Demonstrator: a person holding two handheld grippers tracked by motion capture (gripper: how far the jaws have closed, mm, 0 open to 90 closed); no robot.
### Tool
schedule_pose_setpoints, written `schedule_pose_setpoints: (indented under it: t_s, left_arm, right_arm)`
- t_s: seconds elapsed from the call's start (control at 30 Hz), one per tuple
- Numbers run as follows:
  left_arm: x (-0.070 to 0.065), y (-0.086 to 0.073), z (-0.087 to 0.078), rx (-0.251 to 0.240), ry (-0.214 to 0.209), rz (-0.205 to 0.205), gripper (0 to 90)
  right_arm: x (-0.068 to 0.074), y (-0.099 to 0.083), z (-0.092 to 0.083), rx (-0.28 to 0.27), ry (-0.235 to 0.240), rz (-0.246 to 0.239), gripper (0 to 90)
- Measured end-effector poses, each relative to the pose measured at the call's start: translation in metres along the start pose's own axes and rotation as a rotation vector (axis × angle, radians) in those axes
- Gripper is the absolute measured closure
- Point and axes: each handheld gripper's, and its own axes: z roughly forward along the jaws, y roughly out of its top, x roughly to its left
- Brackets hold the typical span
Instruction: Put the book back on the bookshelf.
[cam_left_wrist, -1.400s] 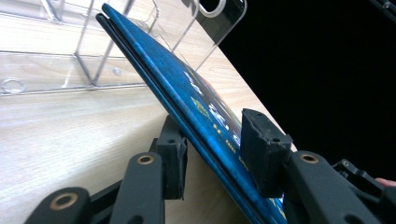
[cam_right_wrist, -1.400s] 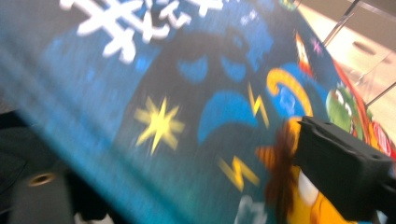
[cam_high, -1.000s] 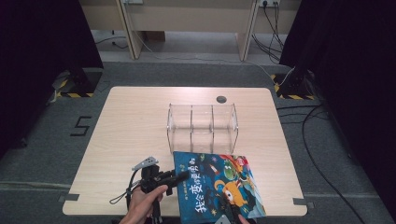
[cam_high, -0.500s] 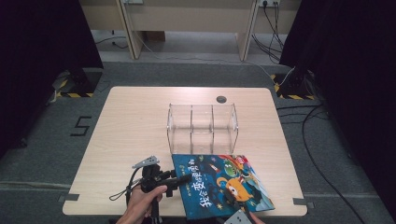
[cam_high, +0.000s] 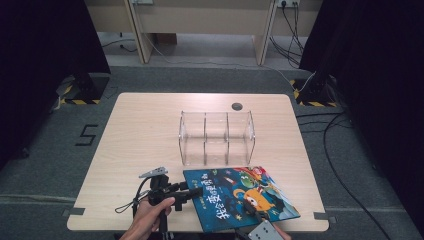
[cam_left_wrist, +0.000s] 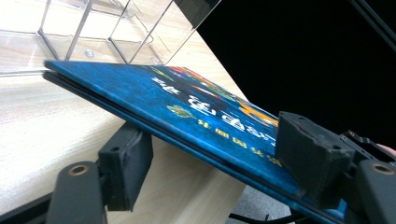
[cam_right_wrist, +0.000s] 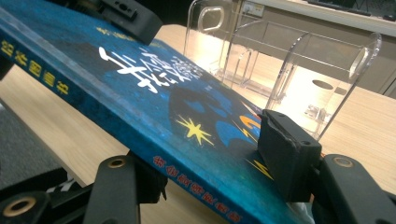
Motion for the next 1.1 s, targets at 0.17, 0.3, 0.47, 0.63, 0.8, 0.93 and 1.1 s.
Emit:
schedule_pose_setpoints:
  t_s: [0.17, 0.3, 0.47, 0.63, 0.8, 0.93, 1.1]
  left_arm:
    - [0.003, 0.001, -0.002, -0.020, -0.011, -0.007, 25.2]
    - [0.004, 0.004, -0.007, -0.066, 0.011, -0.007, 24.7]
    - [0.010, 0.009, -0.015, -0.102, 0.060, 0.040, 27.7]
    - [0.015, 0.012, -0.019, -0.102, 0.080, 0.064, 26.2]
    - [0.019, 0.013, -0.022, -0.128, 0.091, 0.048, 26.5]
    - [0.026, 0.015, -0.027, -0.145, 0.126, 0.050, 28.3]
    - [0.033, 0.013, -0.026, -0.107, 0.212, 0.131, 28.3]
  right_arm:
    - [-0.002, 0.001, -0.001, -0.004, 0.006, 0.010, 45.8]
    - [-0.005, 0.002, -0.002, -0.012, 0.012, 0.027, 45.7]
    - [-0.009, 0.002, -0.003, -0.020, 0.021, 0.042, 45.6]
    - [-0.010, 0.003, -0.003, -0.019, 0.023, 0.041, 45.6]
    - [-0.011, 0.003, -0.004, -0.018, 0.026, 0.045, 45.6]
    - [-0.014, 0.004, -0.005, -0.029, 0.027, 0.062, 45.6]
    - [-0.018, 0.005, -0.006, -0.038, 0.027, 0.084, 45.6]
